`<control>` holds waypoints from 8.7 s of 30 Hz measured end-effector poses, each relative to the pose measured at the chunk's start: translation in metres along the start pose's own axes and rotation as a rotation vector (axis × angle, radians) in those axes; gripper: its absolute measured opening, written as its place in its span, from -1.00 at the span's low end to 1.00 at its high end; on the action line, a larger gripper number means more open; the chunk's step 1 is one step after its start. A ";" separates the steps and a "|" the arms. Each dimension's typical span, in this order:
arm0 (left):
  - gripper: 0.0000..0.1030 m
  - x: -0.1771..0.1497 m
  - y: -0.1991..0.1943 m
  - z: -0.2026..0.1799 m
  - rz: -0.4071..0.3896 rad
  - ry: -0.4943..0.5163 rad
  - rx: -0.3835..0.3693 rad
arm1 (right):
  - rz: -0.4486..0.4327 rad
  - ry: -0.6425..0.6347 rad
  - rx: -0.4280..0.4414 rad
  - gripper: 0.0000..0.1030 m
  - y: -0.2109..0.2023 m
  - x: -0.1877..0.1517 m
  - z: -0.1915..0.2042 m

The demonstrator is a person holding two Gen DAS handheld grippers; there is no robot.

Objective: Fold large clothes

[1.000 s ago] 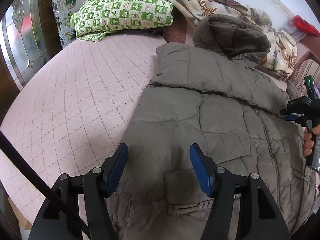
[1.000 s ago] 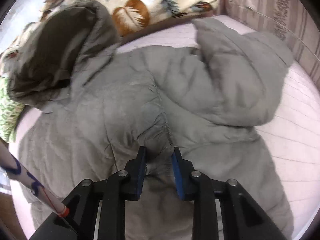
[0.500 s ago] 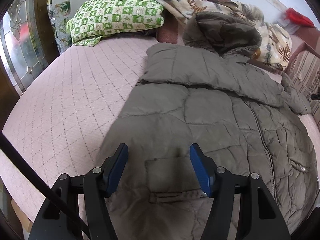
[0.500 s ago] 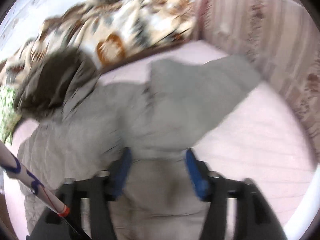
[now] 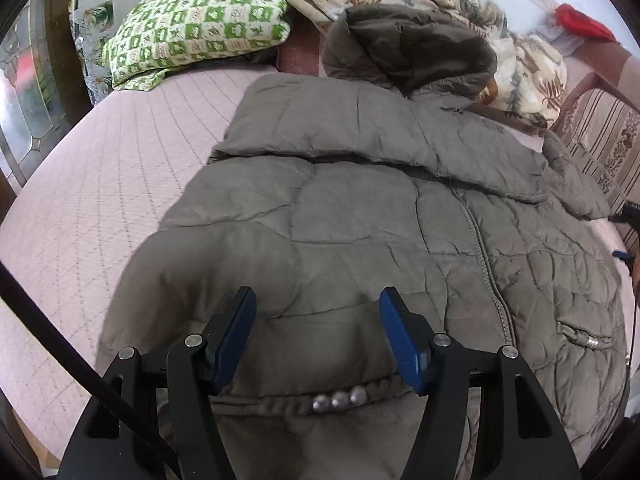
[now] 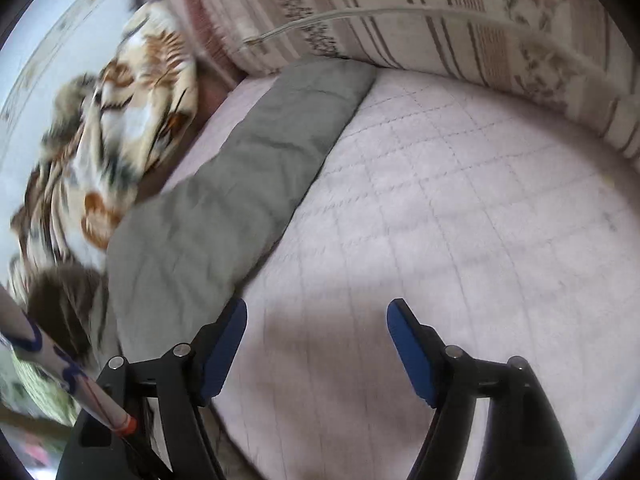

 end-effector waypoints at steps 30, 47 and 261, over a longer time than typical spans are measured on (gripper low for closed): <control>0.76 0.001 0.035 -0.004 -0.011 0.056 0.182 | -0.191 -0.301 -0.117 -0.82 0.006 0.068 0.130; 0.75 0.013 -0.022 0.035 -0.097 -0.052 0.160 | -0.170 -0.886 0.087 -0.87 -0.089 -0.132 0.328; 0.25 0.124 0.012 -0.093 -0.004 0.188 0.341 | 0.093 -0.646 0.457 -0.24 -0.008 -0.189 0.264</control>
Point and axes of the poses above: each gripper's, at about its wrist camera, not at the fingertips, and y roughly the way its jaws point, z to its left, x to its top, the point moved 5 cm from there along y, roughly the way its jaws point, and after that the axes turned 1 degree about x, right-handed, at the moved point
